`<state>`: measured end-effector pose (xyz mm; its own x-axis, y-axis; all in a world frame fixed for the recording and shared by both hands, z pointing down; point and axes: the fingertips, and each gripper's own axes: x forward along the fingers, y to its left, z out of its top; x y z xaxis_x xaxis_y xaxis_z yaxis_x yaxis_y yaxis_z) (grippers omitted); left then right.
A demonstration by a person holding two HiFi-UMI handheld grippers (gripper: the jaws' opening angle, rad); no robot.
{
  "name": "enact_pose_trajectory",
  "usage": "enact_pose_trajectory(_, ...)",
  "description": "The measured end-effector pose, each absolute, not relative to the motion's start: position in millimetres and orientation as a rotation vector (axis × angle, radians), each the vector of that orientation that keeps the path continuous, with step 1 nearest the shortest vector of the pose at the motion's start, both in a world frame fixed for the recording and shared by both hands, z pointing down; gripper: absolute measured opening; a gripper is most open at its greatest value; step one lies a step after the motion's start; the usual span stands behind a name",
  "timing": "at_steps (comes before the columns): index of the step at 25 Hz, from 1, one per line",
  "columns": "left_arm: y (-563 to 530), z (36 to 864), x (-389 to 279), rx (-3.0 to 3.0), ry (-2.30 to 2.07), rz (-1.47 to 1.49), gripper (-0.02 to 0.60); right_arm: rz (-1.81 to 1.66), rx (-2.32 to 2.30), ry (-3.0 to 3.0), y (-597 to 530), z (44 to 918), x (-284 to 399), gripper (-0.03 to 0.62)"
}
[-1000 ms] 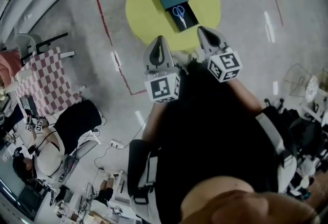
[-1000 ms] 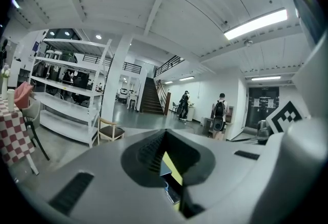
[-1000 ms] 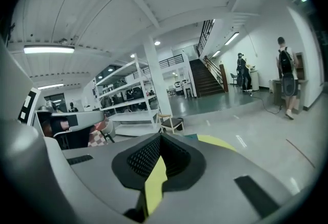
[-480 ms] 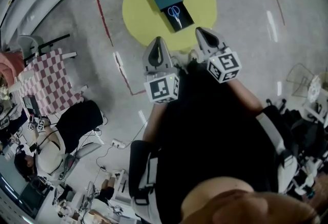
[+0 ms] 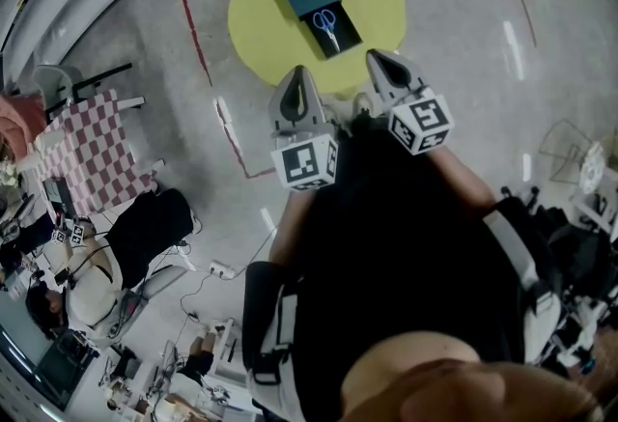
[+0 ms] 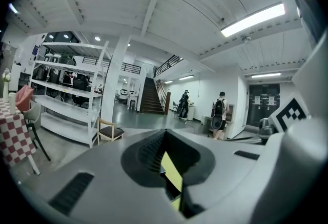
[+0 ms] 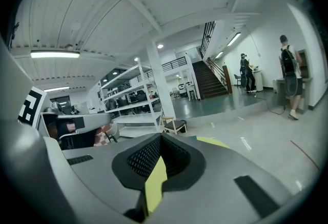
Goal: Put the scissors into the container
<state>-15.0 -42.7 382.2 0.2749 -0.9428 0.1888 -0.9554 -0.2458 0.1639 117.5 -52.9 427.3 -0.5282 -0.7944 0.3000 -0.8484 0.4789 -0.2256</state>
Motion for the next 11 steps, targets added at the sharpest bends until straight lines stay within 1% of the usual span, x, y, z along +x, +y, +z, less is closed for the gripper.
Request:
enact_pose_trajectory(5, -42.7, 380.4, -15.3, 2.284, -1.758, 0.060, -0.002, 0.534, 1.427, -2.579, -52.9, 428.1, 115.1, -0.003)
enact_pose_trajectory(11, -42.0, 389.1, -14.8, 2.329, -1.759, 0.119, -0.002, 0.538, 1.414, -2.579, -53.0, 429.5, 114.5, -0.003)
